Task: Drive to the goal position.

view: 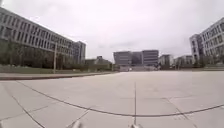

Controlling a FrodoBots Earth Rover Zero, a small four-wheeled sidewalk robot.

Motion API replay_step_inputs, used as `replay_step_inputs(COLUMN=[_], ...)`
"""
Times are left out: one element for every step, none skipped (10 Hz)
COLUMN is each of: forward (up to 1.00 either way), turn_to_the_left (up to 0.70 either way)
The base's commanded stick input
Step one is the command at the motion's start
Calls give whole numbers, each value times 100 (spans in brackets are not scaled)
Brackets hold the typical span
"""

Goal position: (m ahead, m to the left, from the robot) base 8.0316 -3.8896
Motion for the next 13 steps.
replay_step_inputs(forward=[70,70,70,70,70,70,70,70,70,70,70,70,70], turn_to_the_left=[0,0,-5,-27,-32,-32,-32,-32,-32,-32,-32,-32,-32])
